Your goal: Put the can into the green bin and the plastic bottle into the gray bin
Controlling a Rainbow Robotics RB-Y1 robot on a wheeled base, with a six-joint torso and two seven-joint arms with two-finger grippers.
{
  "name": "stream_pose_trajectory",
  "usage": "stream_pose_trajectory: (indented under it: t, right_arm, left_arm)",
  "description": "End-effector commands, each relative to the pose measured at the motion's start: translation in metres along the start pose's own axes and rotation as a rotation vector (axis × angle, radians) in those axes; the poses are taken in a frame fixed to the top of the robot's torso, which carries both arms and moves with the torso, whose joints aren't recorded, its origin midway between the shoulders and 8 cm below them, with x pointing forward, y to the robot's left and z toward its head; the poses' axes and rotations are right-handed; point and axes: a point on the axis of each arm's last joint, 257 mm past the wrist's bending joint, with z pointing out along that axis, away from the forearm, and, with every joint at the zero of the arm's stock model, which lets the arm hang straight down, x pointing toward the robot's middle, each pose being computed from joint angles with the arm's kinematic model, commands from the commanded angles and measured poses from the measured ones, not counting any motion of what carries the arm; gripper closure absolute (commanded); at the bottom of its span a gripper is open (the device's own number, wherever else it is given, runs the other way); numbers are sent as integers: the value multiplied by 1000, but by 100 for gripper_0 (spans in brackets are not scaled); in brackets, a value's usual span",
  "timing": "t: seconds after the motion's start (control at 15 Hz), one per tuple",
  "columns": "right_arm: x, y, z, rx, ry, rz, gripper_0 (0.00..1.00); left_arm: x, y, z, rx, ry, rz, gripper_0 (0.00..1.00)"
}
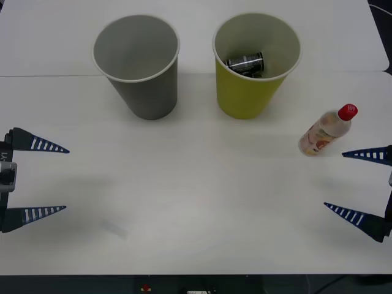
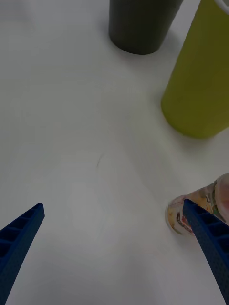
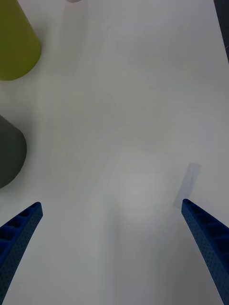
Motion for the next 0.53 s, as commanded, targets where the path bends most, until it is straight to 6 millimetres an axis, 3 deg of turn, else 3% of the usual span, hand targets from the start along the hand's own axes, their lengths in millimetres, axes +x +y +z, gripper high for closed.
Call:
stream_pose_trajectory:
  t: [0.07,0.53]
  right_arm:
    - [6,0,8,64,-17,82,0]
    - [38,-20,3,287,1,286,0]
  left_arm:
    - [0,0,0,0,0,0,0]
    - [0,0,0,0,0,0,0]
